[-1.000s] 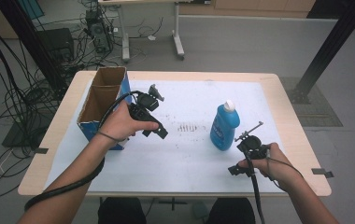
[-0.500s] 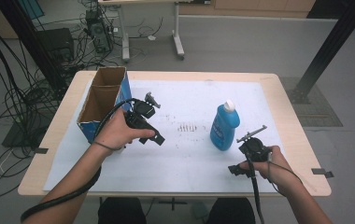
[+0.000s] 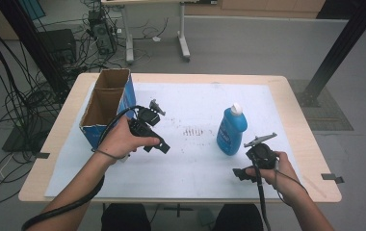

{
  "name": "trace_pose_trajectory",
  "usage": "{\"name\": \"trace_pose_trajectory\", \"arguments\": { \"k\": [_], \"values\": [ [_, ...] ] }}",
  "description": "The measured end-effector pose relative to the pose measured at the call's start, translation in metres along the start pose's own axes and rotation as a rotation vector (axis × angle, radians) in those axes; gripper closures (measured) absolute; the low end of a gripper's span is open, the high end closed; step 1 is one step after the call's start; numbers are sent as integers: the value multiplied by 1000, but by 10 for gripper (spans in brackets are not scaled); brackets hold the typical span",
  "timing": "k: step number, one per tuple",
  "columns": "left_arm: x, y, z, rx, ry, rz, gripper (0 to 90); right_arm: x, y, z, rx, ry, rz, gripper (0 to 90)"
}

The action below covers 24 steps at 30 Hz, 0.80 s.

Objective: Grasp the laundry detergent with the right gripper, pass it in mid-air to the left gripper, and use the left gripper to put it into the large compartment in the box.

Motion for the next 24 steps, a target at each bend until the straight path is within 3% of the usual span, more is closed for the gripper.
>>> {"name": "trace_pose_trajectory", "arguments": {
  "k": [8, 16, 24],
  "values": [
    [-2, 1, -3, 4, 0, -2, 94, -5, -1, 1, -8, 61, 0, 98],
    [-2, 0, -4, 12, 1, 0, 94, -5, -1, 8, -13, 182, -29, 104],
    [-1, 0, -5, 15, 3, -2, 94, -8, -1, 9, -12, 239, -25, 104]
  ]
}}
Point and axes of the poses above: each handheld gripper's, and its own axes: x roughly backward along the jaws, z roughly out of its top, y roughly to its right, the point moved 7 cm from there along -x, roughly forward along the jaws, and after that the axes turned 6 degrees about x, right-handed, at the moved point
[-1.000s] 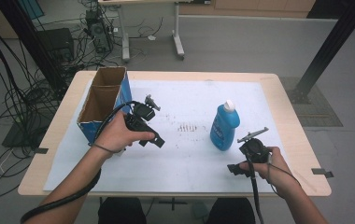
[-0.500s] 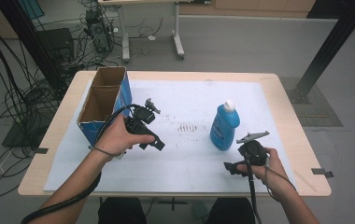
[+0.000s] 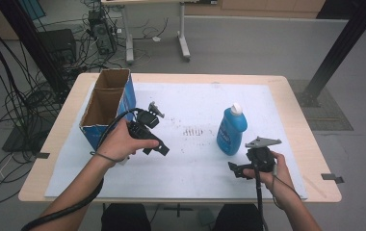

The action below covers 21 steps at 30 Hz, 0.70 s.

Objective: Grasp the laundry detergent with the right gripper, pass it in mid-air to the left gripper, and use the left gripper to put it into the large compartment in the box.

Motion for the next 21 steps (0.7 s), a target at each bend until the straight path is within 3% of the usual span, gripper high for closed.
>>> {"name": "trace_pose_trajectory", "arguments": {
  "k": [21],
  "values": [
    [-1, 0, -4, 11, 1, -11, 94, -10, 1, -1, -22, 141, -9, 98]
  ]
}}
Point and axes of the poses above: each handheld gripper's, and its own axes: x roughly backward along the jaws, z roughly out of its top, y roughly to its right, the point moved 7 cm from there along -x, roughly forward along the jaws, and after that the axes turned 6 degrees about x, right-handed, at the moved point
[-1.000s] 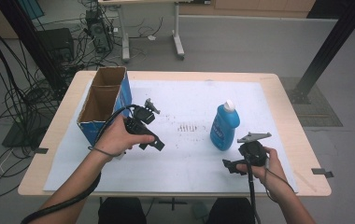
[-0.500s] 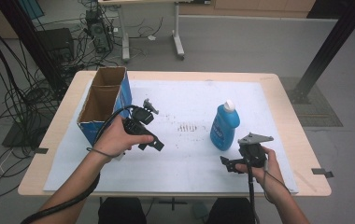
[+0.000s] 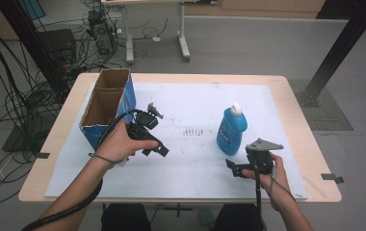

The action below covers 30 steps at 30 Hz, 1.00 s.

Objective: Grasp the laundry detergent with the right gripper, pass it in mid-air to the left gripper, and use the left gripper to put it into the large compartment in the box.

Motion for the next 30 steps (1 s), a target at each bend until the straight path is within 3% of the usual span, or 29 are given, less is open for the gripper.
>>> {"name": "trace_pose_trajectory", "arguments": {
  "k": [5, 14, 20, 30],
  "values": [
    [-2, -2, -2, 4, -6, 4, 94, -2, 1, 0, 0, 46, -16, 98],
    [-4, -3, -5, 17, -3, -5, 95, -7, 1, 3, -8, 131, 11, 95],
    [-3, -3, -5, 19, -1, -3, 95, -8, 4, 6, -9, 174, -9, 93],
    [-2, -2, -7, 20, 3, -6, 95, -11, 5, 6, 16, 193, -45, 93]
  ]
}}
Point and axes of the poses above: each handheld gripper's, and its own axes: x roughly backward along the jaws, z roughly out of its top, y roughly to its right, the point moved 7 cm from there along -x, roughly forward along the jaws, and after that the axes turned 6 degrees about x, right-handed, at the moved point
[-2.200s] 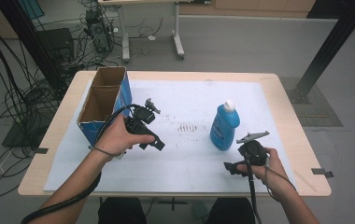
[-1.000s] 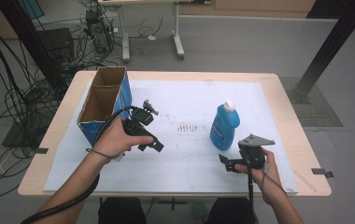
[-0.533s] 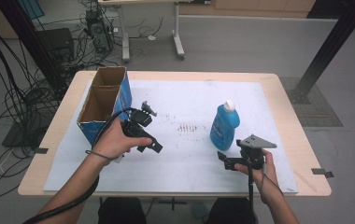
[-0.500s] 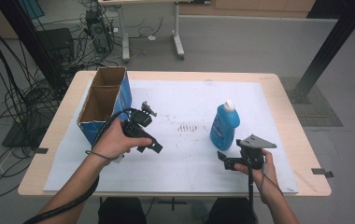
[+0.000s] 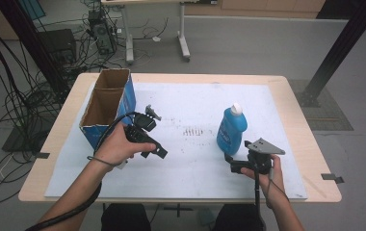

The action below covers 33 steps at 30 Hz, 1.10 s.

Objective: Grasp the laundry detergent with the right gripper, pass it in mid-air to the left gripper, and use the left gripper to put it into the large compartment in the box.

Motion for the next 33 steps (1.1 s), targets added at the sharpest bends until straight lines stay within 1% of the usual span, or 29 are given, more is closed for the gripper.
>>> {"name": "trace_pose_trajectory", "arguments": {
  "k": [11, 17, 22, 27, 33],
  "values": [
    [0, 0, -1, 0, 1, -4, 95, -5, -3, 4, 17, 43, -44, 96],
    [-1, 1, -1, -2, 0, -6, 96, -9, -3, 6, 24, 50, -58, 92],
    [-2, 2, -1, -2, -2, -6, 95, -11, -3, 7, 23, 67, -58, 90],
    [-3, 3, -1, -9, -6, -5, 95, -13, 0, 9, 11, 83, -72, 89],
    [-2, 3, -2, -6, -7, -4, 96, -16, 2, 12, 6, 103, -79, 82]
  ]
}}
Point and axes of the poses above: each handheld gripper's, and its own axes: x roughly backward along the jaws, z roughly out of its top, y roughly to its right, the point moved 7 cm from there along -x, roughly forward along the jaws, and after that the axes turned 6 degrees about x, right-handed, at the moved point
